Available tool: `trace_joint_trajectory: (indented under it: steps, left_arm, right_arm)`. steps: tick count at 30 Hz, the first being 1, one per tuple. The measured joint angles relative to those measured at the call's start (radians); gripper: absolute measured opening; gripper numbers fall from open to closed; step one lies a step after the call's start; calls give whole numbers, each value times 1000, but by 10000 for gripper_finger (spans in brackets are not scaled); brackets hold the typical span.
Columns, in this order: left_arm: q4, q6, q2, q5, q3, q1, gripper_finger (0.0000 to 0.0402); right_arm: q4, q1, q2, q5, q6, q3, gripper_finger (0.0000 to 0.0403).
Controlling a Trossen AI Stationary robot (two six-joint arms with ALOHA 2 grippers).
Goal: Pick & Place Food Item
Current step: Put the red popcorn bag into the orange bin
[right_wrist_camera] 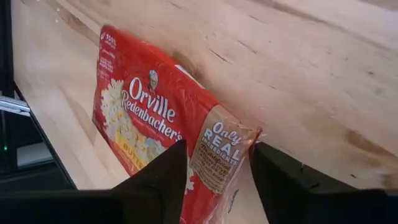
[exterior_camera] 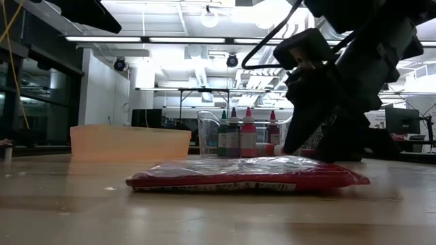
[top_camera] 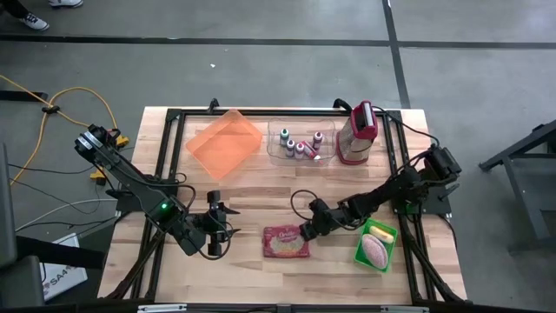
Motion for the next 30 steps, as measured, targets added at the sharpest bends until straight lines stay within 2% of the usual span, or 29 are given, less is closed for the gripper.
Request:
trace_joint_trajectory:
  steps: [14, 21, 26, 30]
  left_arm:
    - [0, 0, 0, 0, 0, 0, 218]
    - [4, 0, 0, 0, 0, 0, 218]
    - [17, 0, 0, 0, 0, 0, 218]
    - [28, 0, 0, 0, 0, 0, 218]
  right_arm:
    - [59, -10, 0, -70, -26, 1, 95]
    - [147, -17, 87, -76, -8, 3, 50]
    - [154, -22, 89, -97, -24, 3, 53]
    - [178, -22, 91, -108, -34, 3, 82]
